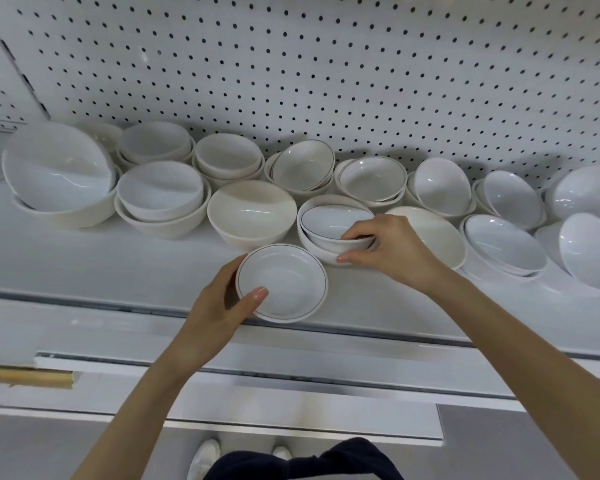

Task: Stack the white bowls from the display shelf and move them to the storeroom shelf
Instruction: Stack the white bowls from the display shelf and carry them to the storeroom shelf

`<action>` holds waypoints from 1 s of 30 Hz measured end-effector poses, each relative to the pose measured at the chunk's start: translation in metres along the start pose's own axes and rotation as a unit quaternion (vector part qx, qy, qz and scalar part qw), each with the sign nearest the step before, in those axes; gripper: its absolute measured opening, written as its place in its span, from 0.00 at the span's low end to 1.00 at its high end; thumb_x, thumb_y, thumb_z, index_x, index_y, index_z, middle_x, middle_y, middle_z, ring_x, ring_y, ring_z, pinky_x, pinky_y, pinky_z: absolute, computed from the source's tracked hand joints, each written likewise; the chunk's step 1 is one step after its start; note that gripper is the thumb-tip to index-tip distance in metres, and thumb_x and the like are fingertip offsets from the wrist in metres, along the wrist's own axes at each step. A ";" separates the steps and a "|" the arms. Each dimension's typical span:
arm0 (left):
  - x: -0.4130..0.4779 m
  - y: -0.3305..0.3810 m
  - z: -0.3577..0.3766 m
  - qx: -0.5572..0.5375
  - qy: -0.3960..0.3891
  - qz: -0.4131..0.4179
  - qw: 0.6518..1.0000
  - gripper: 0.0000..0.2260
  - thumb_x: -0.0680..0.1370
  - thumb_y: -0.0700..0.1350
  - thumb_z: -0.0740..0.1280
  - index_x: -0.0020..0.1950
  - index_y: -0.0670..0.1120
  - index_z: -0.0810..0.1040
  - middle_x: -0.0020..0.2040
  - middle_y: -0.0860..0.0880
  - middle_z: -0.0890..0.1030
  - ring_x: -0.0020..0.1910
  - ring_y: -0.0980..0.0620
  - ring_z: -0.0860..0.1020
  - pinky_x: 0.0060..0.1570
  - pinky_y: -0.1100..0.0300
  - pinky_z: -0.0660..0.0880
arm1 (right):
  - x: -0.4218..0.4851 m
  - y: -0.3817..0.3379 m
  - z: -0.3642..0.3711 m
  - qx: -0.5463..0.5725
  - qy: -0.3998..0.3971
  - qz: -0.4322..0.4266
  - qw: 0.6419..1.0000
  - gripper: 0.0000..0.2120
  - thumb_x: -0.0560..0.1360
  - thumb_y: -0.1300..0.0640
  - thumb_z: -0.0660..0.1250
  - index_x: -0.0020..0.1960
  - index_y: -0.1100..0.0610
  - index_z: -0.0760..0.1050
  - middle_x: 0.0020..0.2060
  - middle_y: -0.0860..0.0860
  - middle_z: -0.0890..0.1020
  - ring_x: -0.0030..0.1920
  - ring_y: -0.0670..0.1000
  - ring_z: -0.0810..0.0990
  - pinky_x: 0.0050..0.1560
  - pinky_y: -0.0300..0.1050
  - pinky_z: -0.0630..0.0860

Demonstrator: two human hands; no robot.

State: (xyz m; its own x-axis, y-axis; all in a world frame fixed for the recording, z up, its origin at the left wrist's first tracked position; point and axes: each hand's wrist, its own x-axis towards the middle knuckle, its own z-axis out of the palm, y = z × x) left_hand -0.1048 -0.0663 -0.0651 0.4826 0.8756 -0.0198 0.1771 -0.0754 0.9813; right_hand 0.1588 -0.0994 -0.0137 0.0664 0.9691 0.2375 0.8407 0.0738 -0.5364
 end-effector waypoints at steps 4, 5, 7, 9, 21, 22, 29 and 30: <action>0.000 0.000 0.003 -0.006 0.009 0.000 1.000 0.26 0.73 0.56 0.65 0.69 0.50 0.70 0.61 0.56 0.78 0.55 0.72 0.75 0.49 0.78 0.70 | 0.002 -0.002 -0.005 0.079 -0.014 0.008 0.997 0.02 0.69 0.58 0.76 0.40 0.55 0.84 0.35 0.44 0.84 0.39 0.39 0.78 0.44 0.29 0.69; 0.000 0.000 0.003 -0.008 0.011 0.000 1.000 0.26 0.75 0.59 0.67 0.69 0.50 0.70 0.61 0.56 0.78 0.56 0.71 0.75 0.49 0.78 0.71 | 0.002 -0.003 -0.006 0.087 -0.005 0.002 0.996 0.02 0.69 0.59 0.75 0.40 0.57 0.84 0.35 0.44 0.83 0.39 0.41 0.77 0.45 0.29 0.69; 0.000 0.000 0.003 -0.009 0.012 0.003 1.000 0.30 0.71 0.63 0.66 0.69 0.50 0.71 0.61 0.57 0.78 0.57 0.70 0.75 0.50 0.77 0.71 | 0.005 -0.004 -0.007 0.083 0.010 -0.010 0.996 0.04 0.70 0.59 0.75 0.42 0.59 0.84 0.36 0.49 0.84 0.39 0.47 0.76 0.55 0.32 0.67; 0.000 0.001 0.003 -0.009 0.017 0.004 1.000 0.34 0.67 0.65 0.62 0.69 0.50 0.72 0.61 0.58 0.78 0.57 0.69 0.75 0.49 0.78 0.70 | 0.006 -0.006 -0.010 0.096 0.005 -0.005 0.995 0.04 0.70 0.59 0.74 0.42 0.60 0.84 0.38 0.51 0.85 0.40 0.49 0.76 0.63 0.30 0.60; -0.001 0.009 0.005 -0.001 0.119 0.004 0.993 0.16 0.79 0.54 0.59 0.64 0.52 0.74 0.57 0.58 0.79 0.54 0.70 0.76 0.57 0.69 0.73 | 0.002 -0.049 -0.036 0.346 0.088 0.013 0.934 0.17 0.72 0.66 0.69 0.36 0.46 0.85 0.35 0.45 0.83 0.39 0.44 0.77 0.41 0.34 0.73; -0.003 0.011 0.006 -0.014 0.139 0.014 0.990 0.16 0.78 0.57 0.59 0.62 0.53 0.75 0.57 0.58 0.80 0.56 0.66 0.77 0.61 0.62 0.74 | 0.000 -0.056 -0.037 0.340 0.082 -0.004 0.937 0.18 0.72 0.66 0.69 0.36 0.44 0.85 0.34 0.42 0.83 0.38 0.42 0.77 0.41 0.32 0.73; -0.014 0.058 0.009 -0.088 0.206 0.107 0.969 0.27 0.73 0.64 0.57 0.67 0.52 0.75 0.64 0.55 0.79 0.65 0.58 0.75 0.66 0.59 0.70 | -0.016 -0.088 -0.028 0.380 0.003 -0.048 0.924 0.11 0.67 0.58 0.72 0.39 0.41 0.85 0.36 0.40 0.84 0.38 0.38 0.79 0.43 0.33 0.75; -0.010 0.063 0.010 -0.100 0.187 0.093 0.973 0.27 0.72 0.66 0.57 0.67 0.55 0.74 0.65 0.55 0.78 0.66 0.58 0.74 0.67 0.58 0.68 | -0.017 -0.091 -0.025 0.381 -0.003 -0.055 0.923 0.11 0.67 0.58 0.72 0.39 0.41 0.85 0.35 0.41 0.84 0.37 0.38 0.79 0.42 0.32 0.74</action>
State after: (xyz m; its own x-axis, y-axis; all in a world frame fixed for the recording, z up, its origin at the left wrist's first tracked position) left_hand -0.0899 -0.0844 -0.0050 0.1378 0.9709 0.1959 -0.0715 -0.1875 0.9797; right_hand 0.0946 -0.1288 0.0508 -0.0011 0.9471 0.3210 0.2195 0.3134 -0.9239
